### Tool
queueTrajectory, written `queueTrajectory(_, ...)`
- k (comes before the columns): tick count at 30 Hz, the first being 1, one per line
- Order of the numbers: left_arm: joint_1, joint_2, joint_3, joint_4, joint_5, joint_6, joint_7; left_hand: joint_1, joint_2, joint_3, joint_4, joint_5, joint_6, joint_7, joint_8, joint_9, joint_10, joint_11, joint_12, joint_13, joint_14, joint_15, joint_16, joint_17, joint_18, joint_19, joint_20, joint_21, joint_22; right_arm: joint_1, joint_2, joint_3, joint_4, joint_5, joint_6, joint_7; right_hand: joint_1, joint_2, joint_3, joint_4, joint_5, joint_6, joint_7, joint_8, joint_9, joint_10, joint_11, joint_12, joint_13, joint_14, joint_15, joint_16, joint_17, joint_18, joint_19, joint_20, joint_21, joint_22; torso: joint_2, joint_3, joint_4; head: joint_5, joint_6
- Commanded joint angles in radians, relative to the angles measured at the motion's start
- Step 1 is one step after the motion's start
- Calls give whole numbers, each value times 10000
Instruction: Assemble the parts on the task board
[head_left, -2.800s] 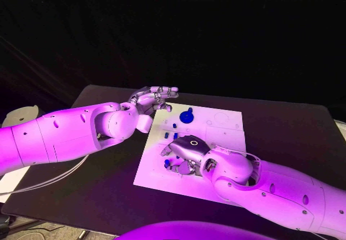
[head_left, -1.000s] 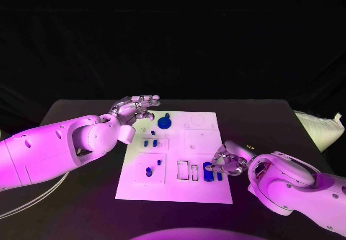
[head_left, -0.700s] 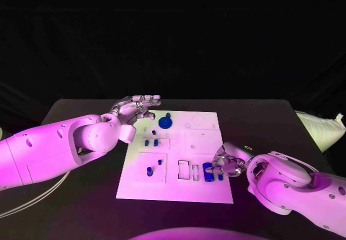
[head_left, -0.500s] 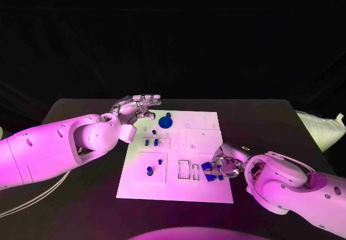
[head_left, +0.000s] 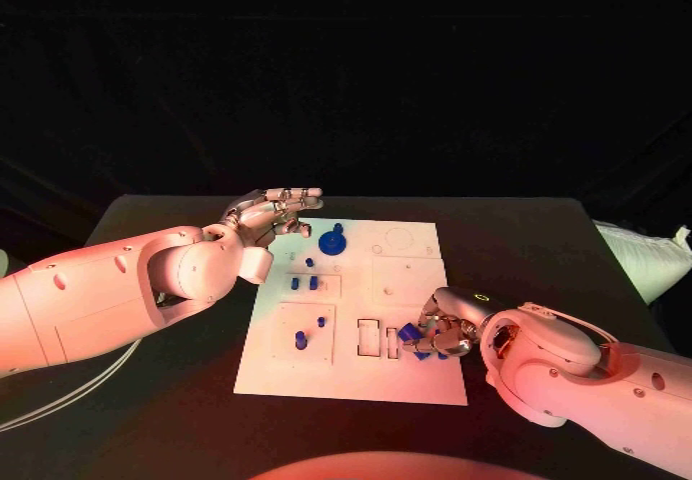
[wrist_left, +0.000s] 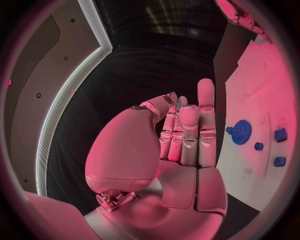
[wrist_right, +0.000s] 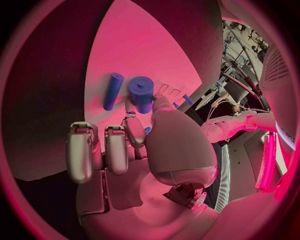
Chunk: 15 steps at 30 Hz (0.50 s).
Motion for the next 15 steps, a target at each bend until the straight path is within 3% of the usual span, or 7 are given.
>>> queueTrajectory(1, 3, 6, 6, 32, -28, 229, -3, -39, 56, -30, -34, 26, -20, 34, 45, -13, -77, 15, 44, 2, -56, 6, -63, -9, 104, -69, -7, -60, -9, -85, 24, -61, -130, -189, 490, -137, 206, 130, -30, -47, 71, 64, -47, 67, 38, -21, -31, 70, 49, 723, -81, 39, 748, -134, 197, -63, 52, 639, -1, 0, -5, 9, -7)
queueTrajectory(5, 3, 4, 6, 40, -28, 247, -19, -46, 54, -35, -36, 25, -25, 34, 43, -14, -86, 17, 47, 1, -63, 7, -69, -27, 104, -71, -6, -61, -10, -89, 36, -61, -151, -219, 180, -153, 678, 414, 130, -248, 291, 249, -138, 223, 154, 50, -111, 166, 209, 737, -141, 82, 827, -150, 231, -102, 105, 719, -6, 2, -14, 15, -2)
queueTrajectory(10, 3, 4, 6, 42, -29, 259, -25, -48, 52, -36, -38, 26, -28, 34, 42, -15, -92, 17, 48, 0, -73, 8, -79, -52, 104, -74, -5, -63, -10, -87, -74, -41, 50, 33, -653, -146, 867, 791, 322, -256, 465, 342, -215, 296, 264, 158, -190, 258, 356, 762, -205, 152, 956, -176, 286, -168, 183, 834, -2, 10, -11, 5, 14)
queueTrajectory(15, 3, 7, 6, 43, -29, 263, -24, -49, 53, -36, -40, 26, -30, 35, 42, -15, -97, 18, 49, -1, -82, 8, -89, -74, 104, -76, -5, -64, -11, -13, -280, 78, 479, 587, -1589, -81, 783, 884, 338, -110, 943, 335, -241, 298, 362, 261, -210, 375, 541, 782, -232, 211, 1065, -193, 322, -204, 233, 907, -6, 2, -13, 0, 8)
